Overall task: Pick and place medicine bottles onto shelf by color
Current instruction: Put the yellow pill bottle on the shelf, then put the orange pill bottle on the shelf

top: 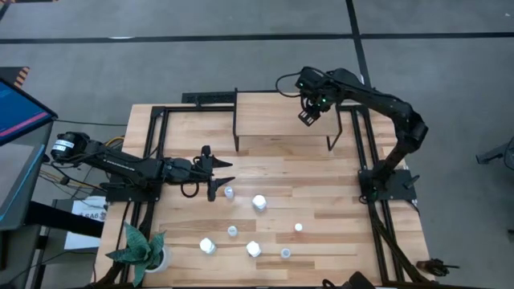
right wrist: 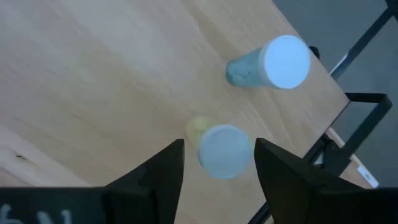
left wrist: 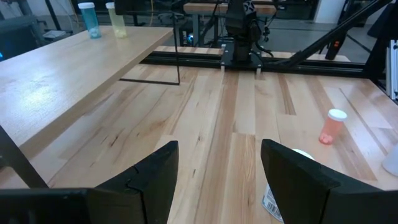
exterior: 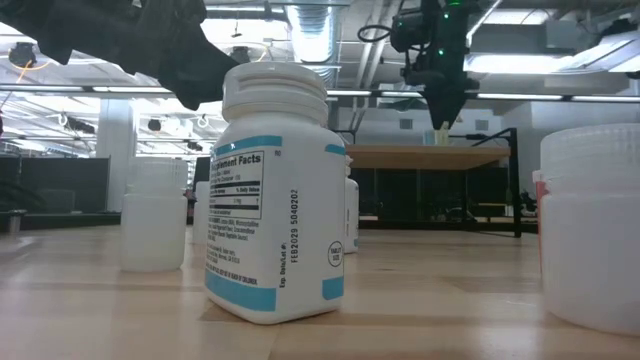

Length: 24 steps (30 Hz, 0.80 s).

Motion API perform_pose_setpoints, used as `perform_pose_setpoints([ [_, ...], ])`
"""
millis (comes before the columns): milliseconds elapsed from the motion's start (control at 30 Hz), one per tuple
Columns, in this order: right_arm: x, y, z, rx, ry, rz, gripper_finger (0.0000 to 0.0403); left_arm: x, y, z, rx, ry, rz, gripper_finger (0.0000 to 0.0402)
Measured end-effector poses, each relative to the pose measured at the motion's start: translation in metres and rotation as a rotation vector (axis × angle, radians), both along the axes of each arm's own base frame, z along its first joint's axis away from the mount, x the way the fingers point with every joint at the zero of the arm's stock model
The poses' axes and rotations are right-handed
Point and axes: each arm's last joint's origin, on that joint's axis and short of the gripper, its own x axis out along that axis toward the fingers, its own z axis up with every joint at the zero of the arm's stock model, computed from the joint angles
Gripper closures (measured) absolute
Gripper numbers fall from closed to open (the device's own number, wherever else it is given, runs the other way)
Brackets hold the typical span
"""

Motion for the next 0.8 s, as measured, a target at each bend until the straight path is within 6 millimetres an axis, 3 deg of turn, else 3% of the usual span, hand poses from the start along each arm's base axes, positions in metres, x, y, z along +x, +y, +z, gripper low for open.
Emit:
perform_pose_setpoints([
  [200,-0.002,0.0,0.017,-0.034,-0.013,-0.006,0.0198,0.0,0.0,0.0,-0.001,0.0,0.0,0.0182],
  [400,-0.009,0.017,0.068,-0.058,-0.08,-0.026,0.0207,0.0,0.0,0.0,-0.001,0.0,0.0,0.0182],
  [567,-0.009,0.055,0.09,0.095,-0.22,0.082,0.0209,0.0,0.0,0.0,-0.002,0.0,0.0,0.0182],
  [800,-0.019,0.142,0.097,0.221,-0.272,0.411,0.0214,0.0,0.0,0.0,-0.003,0.0,0.0,0.0182],
])
